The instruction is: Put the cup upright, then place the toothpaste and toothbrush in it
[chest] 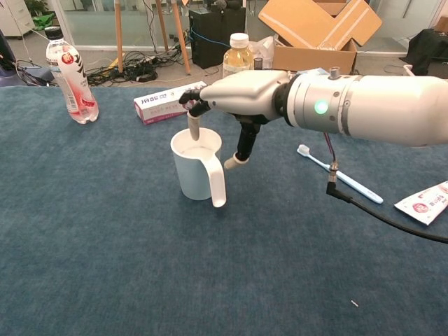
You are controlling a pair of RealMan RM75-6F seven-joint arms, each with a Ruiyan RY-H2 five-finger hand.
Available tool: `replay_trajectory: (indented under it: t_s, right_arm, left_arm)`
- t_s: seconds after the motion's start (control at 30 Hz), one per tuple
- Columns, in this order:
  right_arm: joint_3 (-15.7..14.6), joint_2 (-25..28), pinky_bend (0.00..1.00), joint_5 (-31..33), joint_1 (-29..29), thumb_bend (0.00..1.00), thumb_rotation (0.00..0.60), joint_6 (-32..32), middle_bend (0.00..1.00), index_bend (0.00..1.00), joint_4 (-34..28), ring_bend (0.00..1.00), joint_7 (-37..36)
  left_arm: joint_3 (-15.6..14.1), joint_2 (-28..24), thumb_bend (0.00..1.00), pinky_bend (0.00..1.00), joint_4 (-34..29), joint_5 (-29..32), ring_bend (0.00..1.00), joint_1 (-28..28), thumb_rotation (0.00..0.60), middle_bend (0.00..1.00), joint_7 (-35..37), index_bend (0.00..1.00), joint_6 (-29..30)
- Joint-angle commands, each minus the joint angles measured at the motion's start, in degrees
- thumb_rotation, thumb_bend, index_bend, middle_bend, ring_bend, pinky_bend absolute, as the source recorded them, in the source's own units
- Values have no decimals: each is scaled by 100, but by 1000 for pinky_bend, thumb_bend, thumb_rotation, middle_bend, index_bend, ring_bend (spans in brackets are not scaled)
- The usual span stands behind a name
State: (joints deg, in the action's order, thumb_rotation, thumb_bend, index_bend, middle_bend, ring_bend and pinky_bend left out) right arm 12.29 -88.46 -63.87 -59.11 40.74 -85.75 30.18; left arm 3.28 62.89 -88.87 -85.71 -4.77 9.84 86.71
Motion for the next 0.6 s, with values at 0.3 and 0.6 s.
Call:
replay_trajectory:
  t_s: [0.3,0.6]
  right_arm:
    - [-112,-284,158,242,-232,105,600,36,0,416,351,0,104]
    - [-184,-461,158,387,-364,150,600,54,0,458,607,0,135]
  left_arm:
    - [0,-67,355,520,-16,-40,542,31,600,474,141,570,50]
    - [1,-94,356,520,-16,-53,542,44,600,474,198,570,67]
